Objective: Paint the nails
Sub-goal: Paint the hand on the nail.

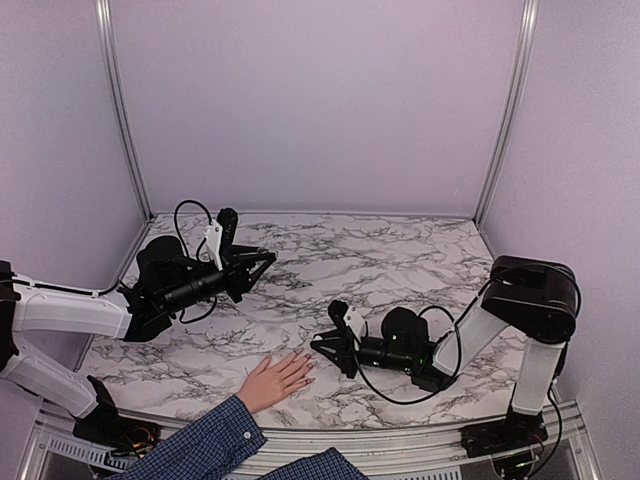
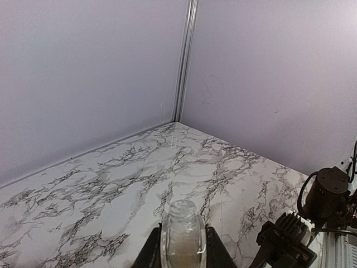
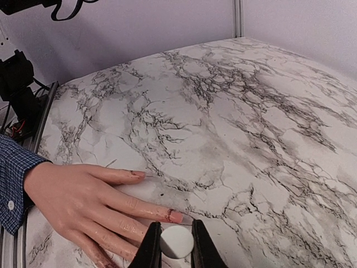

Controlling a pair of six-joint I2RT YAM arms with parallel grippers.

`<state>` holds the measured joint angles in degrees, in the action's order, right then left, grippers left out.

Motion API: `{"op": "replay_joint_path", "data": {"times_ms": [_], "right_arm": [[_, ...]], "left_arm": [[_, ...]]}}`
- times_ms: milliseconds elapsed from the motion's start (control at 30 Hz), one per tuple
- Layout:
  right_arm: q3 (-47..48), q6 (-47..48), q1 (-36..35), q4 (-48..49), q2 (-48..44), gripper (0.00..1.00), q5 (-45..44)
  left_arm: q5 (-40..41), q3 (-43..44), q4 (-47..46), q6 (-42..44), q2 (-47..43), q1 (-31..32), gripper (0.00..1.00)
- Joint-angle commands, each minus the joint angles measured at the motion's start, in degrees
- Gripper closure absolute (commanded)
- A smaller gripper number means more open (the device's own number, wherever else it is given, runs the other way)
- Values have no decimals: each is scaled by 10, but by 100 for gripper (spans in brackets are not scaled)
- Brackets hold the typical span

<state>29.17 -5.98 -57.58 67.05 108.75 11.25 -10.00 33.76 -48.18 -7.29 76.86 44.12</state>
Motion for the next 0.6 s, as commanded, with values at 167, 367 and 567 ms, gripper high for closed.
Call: {"op": "replay_joint_path", "data": {"times_ms": [167,367,567], "right_arm": [[22,-7,-4,5,18,100,11],[25,-8,-4,-3,22,100,7],[27,-9,-4,-18,23,100,-9]], "left_arm": [[2,-2,-27,3,-6,-4,100],[2,-2,-26,4,-6,-4,100],[2,-2,-26,4,-7,-4,100]]}}
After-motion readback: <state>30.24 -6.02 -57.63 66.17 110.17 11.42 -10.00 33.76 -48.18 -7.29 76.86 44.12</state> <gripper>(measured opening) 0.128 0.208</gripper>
